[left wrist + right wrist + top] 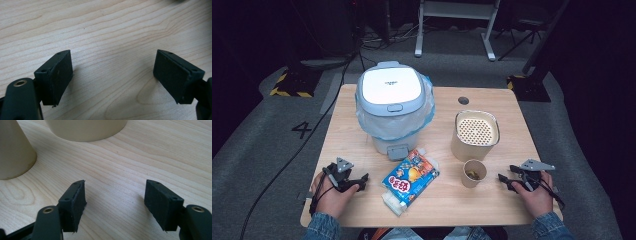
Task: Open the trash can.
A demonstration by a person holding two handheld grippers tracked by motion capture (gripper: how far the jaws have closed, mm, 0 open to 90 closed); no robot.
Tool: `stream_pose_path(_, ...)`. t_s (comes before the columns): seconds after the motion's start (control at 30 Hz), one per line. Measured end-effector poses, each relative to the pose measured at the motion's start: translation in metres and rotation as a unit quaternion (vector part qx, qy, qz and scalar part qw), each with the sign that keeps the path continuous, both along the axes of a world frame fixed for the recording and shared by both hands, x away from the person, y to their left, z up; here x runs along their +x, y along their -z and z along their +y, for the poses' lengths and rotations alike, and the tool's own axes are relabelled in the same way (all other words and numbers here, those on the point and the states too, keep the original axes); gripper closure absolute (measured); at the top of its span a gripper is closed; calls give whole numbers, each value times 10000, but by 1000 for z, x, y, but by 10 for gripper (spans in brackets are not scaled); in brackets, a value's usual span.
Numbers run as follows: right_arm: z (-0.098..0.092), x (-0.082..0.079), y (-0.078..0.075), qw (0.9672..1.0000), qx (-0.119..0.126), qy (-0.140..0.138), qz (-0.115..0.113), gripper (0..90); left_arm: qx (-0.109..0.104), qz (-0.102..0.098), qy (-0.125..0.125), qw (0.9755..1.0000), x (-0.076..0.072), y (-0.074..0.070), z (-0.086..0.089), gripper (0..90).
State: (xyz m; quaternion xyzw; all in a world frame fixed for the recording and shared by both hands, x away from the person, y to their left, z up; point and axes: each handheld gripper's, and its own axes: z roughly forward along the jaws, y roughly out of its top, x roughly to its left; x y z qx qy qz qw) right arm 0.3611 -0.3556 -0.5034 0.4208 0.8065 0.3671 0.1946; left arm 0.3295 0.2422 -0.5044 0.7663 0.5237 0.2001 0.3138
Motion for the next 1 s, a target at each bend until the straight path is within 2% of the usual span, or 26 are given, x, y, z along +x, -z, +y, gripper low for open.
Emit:
stream_pose_path(0.13, 0, 0, 0, 10000, 0, 0, 0, 336, 4, -30, 137, 9999, 0, -1, 1, 199)
stream_pose_path(0.17, 0, 0, 0, 10000, 1, 0, 1, 336, 3, -2, 162, 9999, -1, -3, 1, 261)
stream_pose_path(0.2, 0, 0, 0, 10000, -1, 2, 3, 336, 32, 172, 205, 9996, -2, -8, 2, 364)
stream_pose_path(0.27, 0, 0, 0, 10000, 1, 2, 2, 336, 5, 204, 201, 9996, -2, -10, 1, 367)
stream_pose_path(0.43, 0, 0, 0, 10000, 1, 2, 2, 336, -125, 87, 304, 9994, -4, -24, 0, 404)
stream_pose_path(0.5, 0, 0, 0, 10000, -1, 2, 1, 336, -239, 94, 364, 9990, -4, -31, -1, 420)
stream_pose_path(0.57, 0, 0, 0, 10000, -1, 1, 0, 336, -451, 86, 481, 9978, -3, -38, -3, 429)
stream_pose_path(0.63, 0, 0, 0, 10000, 0, 3, 1, 336, -724, 105, 601, 9955, -2, -44, -6, 433)
stream_pose_path(0.67, 0, 0, 0, 10000, -1, 2, 0, 336, -776, 106, 669, 9947, -2, -47, -8, 436)
stream_pose_path(0.77, 0, 0, 0, 10000, -1, 1, -2, 336, -732, 62, 771, 9943, -1, -56, -14, 446)
stream_pose_path(0.87, 0, 0, 0, 10000, -2, 2, -3, 336, -743, 122, 908, 9930, 0, -63, -23, 447)
stream_pose_path(0.93, 0, 0, 0, 10000, -1, 2, -2, 337, -818, 147, 1084, 9906, 3, -67, -34, 461)
stream_pose_path(1.0, 0, 0, 0, 10000, 0, 1, -5, 336, -812, 146, 1164, 9898, 4, -68, -38, 461)
